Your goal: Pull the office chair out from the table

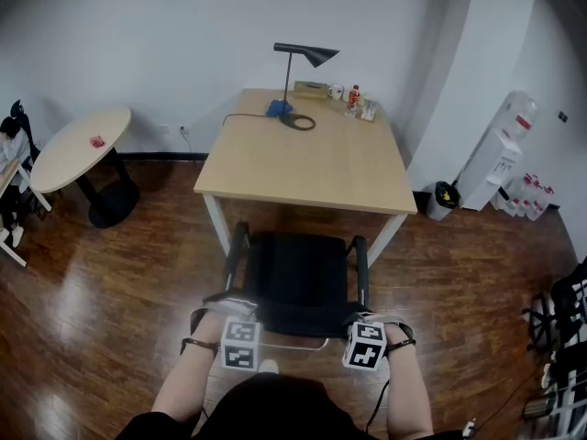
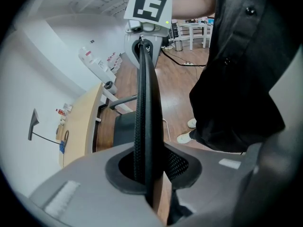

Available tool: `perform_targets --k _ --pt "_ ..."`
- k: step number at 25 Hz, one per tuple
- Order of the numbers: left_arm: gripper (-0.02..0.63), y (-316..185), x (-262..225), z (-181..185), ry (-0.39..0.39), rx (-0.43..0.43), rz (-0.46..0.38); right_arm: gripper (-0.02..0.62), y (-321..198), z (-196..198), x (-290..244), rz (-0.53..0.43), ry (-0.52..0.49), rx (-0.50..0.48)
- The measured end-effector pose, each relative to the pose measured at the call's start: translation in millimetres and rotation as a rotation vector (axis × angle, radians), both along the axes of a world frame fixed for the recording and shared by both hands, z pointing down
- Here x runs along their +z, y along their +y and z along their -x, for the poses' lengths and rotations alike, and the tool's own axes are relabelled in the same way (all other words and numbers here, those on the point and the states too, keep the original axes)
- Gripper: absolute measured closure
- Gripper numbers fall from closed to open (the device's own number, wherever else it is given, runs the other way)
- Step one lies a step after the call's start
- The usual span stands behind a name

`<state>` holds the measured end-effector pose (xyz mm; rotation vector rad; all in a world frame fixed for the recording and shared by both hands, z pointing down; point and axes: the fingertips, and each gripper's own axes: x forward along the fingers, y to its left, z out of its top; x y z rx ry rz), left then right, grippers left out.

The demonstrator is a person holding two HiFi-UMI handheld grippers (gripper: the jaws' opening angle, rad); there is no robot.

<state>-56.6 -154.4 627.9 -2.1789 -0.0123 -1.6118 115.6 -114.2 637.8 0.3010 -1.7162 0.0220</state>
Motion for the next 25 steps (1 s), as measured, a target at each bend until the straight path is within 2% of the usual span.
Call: perform_targets --k 25 --pt "0.528 64.6 -1.5 11.7 -0.006 -0.021 -0.001 0.506 66.5 11.9 -4.9 -0.021 0.007 -0.035"
